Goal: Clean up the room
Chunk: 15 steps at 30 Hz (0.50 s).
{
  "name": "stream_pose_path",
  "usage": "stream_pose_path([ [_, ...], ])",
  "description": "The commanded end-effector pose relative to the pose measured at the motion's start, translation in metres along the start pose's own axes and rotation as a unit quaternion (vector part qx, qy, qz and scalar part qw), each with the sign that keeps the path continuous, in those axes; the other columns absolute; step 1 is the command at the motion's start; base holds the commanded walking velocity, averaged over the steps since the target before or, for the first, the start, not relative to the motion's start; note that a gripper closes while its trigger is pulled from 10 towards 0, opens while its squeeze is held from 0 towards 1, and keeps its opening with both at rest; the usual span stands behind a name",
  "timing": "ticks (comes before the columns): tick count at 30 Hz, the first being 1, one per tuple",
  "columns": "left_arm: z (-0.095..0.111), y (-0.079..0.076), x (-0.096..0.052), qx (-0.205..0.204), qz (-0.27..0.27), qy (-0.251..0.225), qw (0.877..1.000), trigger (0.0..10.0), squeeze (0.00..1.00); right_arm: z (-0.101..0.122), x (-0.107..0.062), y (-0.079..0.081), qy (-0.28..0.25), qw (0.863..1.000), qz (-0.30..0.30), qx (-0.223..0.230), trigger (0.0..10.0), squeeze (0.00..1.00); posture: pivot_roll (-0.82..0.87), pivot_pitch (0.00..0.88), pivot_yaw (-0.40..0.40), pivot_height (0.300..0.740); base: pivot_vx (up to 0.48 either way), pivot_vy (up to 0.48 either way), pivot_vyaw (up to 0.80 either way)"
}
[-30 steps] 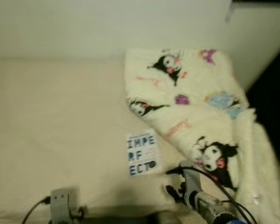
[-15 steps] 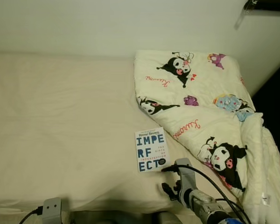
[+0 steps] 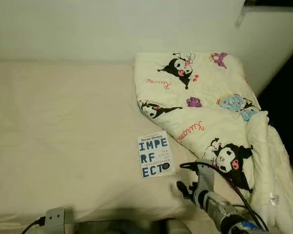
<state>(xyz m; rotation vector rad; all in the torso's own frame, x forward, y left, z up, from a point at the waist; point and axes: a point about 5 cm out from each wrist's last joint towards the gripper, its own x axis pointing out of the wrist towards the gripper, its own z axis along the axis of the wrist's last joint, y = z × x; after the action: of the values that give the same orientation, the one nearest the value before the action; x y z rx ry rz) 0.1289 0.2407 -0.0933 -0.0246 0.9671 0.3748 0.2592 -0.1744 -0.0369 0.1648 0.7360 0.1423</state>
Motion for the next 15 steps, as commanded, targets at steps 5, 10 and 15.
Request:
stream_pose_path([
  [5, -0.0106, 0.0038, -0.0024, 0.016, 0.003, 0.018, 1.000, 10.0, 0.00, -0.0107, -0.0018, -0.0009, 0.019, 1.000, -0.004, 0.008, 10.0, 0.00, -0.03, 0.085, 0.025, 0.740, 0.000, 0.000, 0.00],
  [10, -0.0106, 0.0038, -0.0022, 0.024, 0.003, 0.021, 0.999, 10.0, 0.00, -0.0146, -0.0020, 0.0008, 0.025, 1.000, -0.001, 0.007, 10.0, 0.00, -0.03, 0.085, 0.025, 0.740, 0.000, 0.000, 0.00],
  [15, -0.0129, 0.0038, -0.0022, 0.016, 0.007, 0.034, 0.999, 10.0, 0.00, -0.0165, -0.0024, 0.0007, 0.028, 1.000, -0.002, 0.007, 10.0, 0.00, -0.03, 0.078, 0.027, 0.740, -0.321, 0.000, 0.00],
])
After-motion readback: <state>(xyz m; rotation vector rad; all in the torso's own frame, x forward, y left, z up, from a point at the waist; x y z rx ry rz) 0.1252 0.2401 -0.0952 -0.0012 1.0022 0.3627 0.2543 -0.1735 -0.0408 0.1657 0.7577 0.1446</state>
